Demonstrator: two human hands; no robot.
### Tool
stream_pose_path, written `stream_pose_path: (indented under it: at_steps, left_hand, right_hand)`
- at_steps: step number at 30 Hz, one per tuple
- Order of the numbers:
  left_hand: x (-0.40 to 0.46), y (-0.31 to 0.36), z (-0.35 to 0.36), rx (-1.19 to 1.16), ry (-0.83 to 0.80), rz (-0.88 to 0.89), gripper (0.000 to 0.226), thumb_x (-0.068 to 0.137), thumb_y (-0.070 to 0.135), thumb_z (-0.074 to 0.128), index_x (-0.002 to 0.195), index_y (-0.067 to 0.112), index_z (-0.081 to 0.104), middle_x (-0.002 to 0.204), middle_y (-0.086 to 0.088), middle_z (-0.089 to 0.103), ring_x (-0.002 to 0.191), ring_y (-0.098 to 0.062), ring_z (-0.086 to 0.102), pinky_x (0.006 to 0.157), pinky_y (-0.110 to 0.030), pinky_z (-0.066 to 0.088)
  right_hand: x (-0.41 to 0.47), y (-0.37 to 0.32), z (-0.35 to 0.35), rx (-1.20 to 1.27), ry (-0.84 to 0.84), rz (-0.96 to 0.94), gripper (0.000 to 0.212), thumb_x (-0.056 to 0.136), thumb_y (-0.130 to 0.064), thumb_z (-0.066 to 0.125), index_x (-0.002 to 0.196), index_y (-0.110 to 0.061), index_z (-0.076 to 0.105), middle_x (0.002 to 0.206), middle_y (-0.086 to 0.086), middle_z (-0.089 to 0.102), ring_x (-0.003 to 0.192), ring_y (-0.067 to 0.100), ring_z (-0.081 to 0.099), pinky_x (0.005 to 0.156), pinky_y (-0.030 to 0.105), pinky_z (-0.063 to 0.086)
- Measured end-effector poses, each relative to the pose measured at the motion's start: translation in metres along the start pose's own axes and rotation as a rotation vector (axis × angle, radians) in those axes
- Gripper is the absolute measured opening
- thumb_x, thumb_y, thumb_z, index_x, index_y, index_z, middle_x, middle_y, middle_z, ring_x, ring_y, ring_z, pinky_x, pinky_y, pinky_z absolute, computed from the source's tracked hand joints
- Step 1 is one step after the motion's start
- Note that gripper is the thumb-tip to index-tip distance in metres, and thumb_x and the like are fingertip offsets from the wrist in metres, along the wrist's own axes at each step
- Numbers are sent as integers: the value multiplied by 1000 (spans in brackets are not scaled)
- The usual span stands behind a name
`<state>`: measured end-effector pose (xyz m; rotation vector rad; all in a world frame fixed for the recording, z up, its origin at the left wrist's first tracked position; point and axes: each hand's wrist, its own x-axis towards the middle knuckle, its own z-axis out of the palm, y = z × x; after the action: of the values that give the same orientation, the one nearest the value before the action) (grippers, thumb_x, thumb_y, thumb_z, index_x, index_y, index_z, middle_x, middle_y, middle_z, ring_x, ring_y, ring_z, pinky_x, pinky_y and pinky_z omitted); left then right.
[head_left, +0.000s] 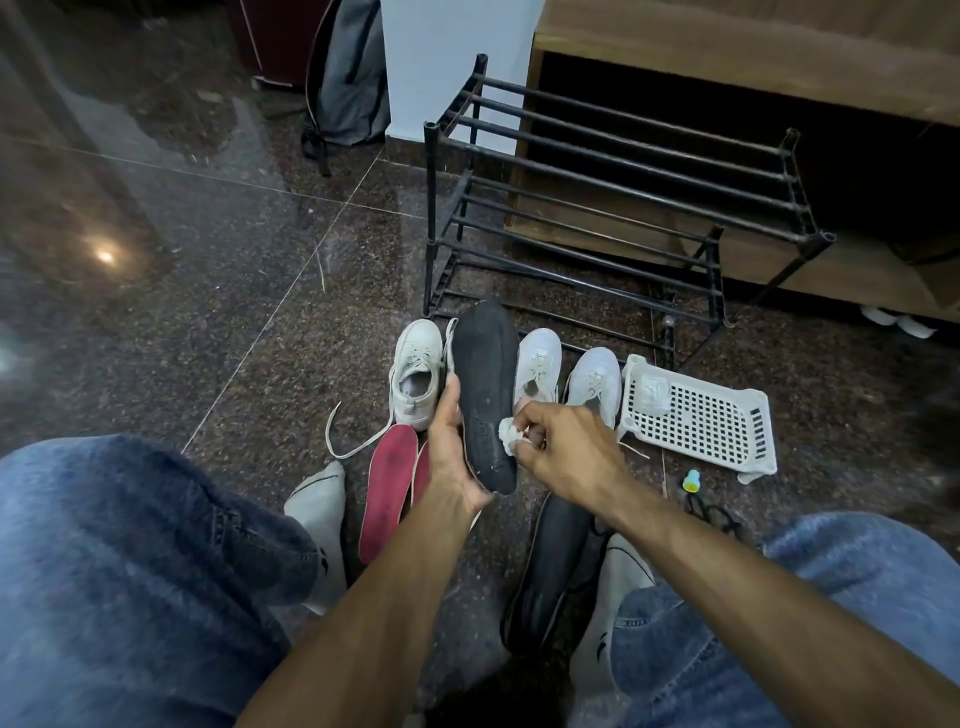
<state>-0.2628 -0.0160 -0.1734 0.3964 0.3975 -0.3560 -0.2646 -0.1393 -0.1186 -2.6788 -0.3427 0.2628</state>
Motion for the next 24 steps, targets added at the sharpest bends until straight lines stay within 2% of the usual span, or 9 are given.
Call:
stream_pose_path:
  at_steps: [3,6,9,11,13,16,18,22,24]
  left_hand:
    - [-3,-2,-5,50,-14,-38,48,91,41,53,105,-1,70,106,-16,67,94,-26,65,93,-37,50]
    - [-2,-3,-5,35,3,-52,47,90,38,54,112,0,68,115,-14,63,102,-24,59,108,-33,35]
    - [-3,-5,-1,29,35,-72,39,89,39,53,104,8,70,101,-7,68,85,-19,64,75,-31,54]
    - [-2,-7,-2,48,53,-97,36,90,40,50,99,10,70,90,-7,70,77,-20,67,66,-30,56]
    - [-2,-6,-1,37,60,-113,39,90,41,49,100,10,69,91,-8,71,84,-22,66,73,-33,54]
    - [-1,-1,-4,28,56,-111,57,90,44,46,119,-2,64,121,-20,65,116,-28,60,104,-38,42]
    - [0,-1,-4,33,37,-124,64,90,46,45,126,-6,59,129,-24,59,121,-30,58,111,-40,37]
    - [2,-12,1,37,13,-133,31,83,34,51,95,11,67,86,-7,70,78,-22,67,75,-31,53]
    - [2,-14,0,38,17,-127,27,80,32,52,91,12,67,82,-6,69,74,-21,67,71,-30,53]
  right_hand:
    - [2,1,0,-12,30,-16,18,85,-29,62,101,-26,69,91,-8,69,86,19,65,78,36,54]
    - [2,-1,-3,-129,5,-124,22,92,-31,55,109,-24,68,110,-6,62,96,23,63,82,36,51]
    - [8,-3,-7,-276,-4,-174,23,95,-32,47,104,-20,65,106,-3,58,93,27,62,75,36,46]
    - [14,-6,-11,-282,10,-143,25,95,-32,46,105,-19,66,104,-1,58,93,28,62,77,37,48]
    - [15,-9,-11,-268,-2,-147,25,94,-31,47,105,-19,67,104,-1,60,95,26,61,79,35,46]
    - [-4,-17,-4,-211,-138,-284,22,92,-27,50,100,-18,68,96,-4,57,89,24,60,77,33,47]
    - [-13,-19,-6,-228,-173,-329,22,93,-28,49,100,-20,68,96,-4,55,87,25,60,73,36,48]
    - [21,-5,-23,-356,2,-177,27,94,-32,46,105,-21,67,106,1,59,95,32,62,76,39,48]
    - [28,-3,-26,-336,30,-138,26,93,-32,48,104,-22,69,105,0,61,98,32,61,76,38,47]
